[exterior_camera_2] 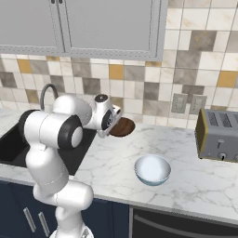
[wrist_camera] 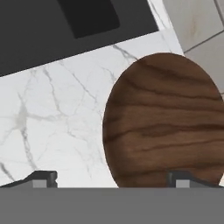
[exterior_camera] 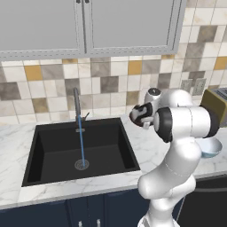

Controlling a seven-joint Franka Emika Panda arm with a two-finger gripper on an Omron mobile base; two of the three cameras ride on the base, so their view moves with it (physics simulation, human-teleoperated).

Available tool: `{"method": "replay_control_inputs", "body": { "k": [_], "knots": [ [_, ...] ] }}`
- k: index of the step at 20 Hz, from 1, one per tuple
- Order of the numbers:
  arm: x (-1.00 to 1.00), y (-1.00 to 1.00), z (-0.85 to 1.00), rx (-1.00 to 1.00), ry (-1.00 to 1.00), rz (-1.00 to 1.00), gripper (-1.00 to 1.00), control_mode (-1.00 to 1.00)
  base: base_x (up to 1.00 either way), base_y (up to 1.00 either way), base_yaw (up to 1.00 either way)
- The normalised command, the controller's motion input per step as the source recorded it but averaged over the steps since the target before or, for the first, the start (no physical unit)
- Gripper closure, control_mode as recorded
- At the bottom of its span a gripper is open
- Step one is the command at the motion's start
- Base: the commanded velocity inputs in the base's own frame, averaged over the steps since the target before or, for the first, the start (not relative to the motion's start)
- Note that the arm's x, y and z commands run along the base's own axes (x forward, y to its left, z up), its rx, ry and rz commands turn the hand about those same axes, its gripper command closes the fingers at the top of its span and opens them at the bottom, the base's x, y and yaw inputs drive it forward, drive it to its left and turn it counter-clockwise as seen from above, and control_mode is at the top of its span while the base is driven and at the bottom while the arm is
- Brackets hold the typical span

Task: Rinse each bowl for a few seconds and place them down in the sink or on the counter.

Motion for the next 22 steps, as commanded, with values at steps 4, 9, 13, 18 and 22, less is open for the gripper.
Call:
{"method": "replay_control_inputs", "body": {
  "k": [4, 9, 13, 18, 22],
  "knots": [
    [-0.14, -0.13, 0.24, 0.07, 0.06, -0.15, -1.00, -1.00, 0.00, 0.00, 0.00],
    [-0.09, -0.10, 0.21, 0.07, 0.06, -0.17, -1.00, -1.00, 0.00, 0.00, 0.00],
    [-0.15, -0.08, 0.13, 0.02, 0.04, -0.16, -1.00, -1.00, 0.00, 0.00, 0.00],
    [-0.25, -0.09, 0.07, 0.00, 0.02, -0.13, -1.00, -1.00, 0.00, 0.00, 0.00],
    [-0.35, -0.11, 0.02, -0.01, 0.01, -0.09, -1.00, -1.00, 0.00, 0.00, 0.00]
  ]
}}
